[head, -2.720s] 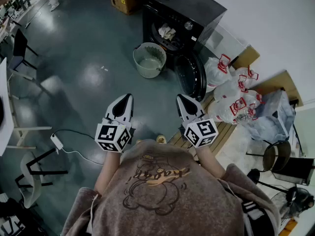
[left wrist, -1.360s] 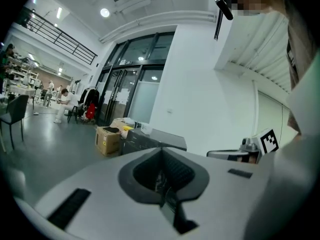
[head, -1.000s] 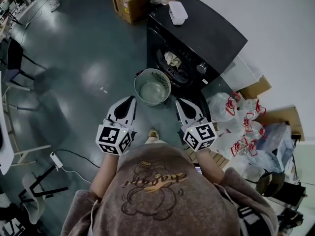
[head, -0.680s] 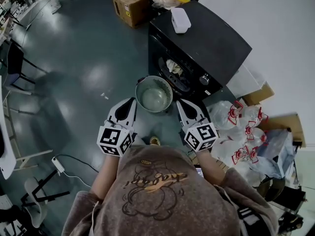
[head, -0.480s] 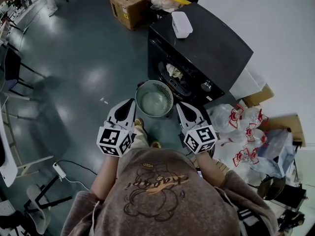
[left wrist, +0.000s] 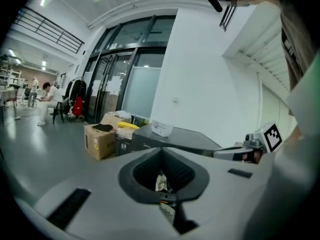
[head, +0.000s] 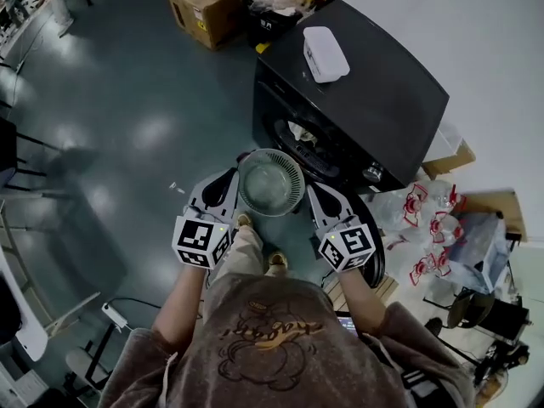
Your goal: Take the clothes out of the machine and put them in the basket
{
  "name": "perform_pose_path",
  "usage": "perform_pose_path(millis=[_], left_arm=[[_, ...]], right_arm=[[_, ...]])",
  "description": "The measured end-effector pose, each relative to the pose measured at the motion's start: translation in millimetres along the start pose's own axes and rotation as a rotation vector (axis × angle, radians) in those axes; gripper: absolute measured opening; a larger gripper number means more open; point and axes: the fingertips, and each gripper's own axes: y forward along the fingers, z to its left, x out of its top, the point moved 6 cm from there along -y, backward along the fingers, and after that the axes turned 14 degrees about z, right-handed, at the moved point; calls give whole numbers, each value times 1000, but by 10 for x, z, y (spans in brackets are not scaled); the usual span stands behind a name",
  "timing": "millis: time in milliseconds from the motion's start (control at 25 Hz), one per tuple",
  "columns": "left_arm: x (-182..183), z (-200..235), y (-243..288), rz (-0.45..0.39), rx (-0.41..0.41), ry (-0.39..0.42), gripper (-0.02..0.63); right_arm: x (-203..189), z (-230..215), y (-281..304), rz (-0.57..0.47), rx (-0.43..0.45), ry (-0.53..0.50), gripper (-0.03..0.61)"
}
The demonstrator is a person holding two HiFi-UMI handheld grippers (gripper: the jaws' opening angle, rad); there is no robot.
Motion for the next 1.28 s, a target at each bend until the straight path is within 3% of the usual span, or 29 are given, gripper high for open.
perform_pose_path(millis=[200, 440, 800, 1040, 1280], left_arm=[[57, 388, 602, 11, -69, 35, 8], [-200, 778, 1386, 7, -131, 60, 8], [-892, 764, 2340, -21, -200, 63, 8], [-1418, 768, 3034, -74, -243, 3, 8], [-2118, 656, 3491, -87, -279, 44, 8]], right_arm=[[36, -210, 514, 4, -54, 10, -5], [-189, -571, 1104, -19, -139, 19, -5], [-1036, -1190, 1529, -49, -213, 50, -5], [-1689, -1621, 1959, -94, -224, 30, -5], [-2431, -1980, 2276, -128, -246, 3, -5]])
